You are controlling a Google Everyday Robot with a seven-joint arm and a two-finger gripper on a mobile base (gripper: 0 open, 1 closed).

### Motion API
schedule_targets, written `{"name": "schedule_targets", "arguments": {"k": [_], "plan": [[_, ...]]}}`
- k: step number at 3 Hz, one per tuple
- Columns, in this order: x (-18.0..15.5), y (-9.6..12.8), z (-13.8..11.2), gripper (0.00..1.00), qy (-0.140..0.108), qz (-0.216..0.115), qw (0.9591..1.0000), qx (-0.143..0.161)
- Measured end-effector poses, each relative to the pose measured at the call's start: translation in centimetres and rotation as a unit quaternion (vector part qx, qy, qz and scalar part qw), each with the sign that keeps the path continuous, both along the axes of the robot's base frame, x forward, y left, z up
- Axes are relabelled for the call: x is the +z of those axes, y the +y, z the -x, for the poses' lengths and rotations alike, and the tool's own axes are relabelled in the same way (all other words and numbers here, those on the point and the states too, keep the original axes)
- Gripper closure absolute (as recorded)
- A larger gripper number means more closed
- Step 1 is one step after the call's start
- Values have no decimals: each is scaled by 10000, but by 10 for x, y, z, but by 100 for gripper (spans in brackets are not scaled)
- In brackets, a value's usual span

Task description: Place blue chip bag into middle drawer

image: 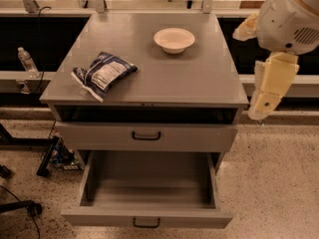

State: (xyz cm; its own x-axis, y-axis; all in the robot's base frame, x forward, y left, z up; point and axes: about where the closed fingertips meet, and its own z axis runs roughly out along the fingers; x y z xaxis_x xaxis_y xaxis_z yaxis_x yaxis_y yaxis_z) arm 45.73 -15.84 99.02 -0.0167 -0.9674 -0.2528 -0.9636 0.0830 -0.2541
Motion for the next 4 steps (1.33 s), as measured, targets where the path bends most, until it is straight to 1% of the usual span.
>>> {"name": "schedule_targets", "arguments": {"k": [1,2,3,4], "plan": [[11,48,-5,0,-123,-100,9965,823],[15,58,-6,0,-198,-119,9948,995],[15,58,-6,0,-203,-121,9948,989],[13,65,-13,0,-274,-194,9926,1167]]}}
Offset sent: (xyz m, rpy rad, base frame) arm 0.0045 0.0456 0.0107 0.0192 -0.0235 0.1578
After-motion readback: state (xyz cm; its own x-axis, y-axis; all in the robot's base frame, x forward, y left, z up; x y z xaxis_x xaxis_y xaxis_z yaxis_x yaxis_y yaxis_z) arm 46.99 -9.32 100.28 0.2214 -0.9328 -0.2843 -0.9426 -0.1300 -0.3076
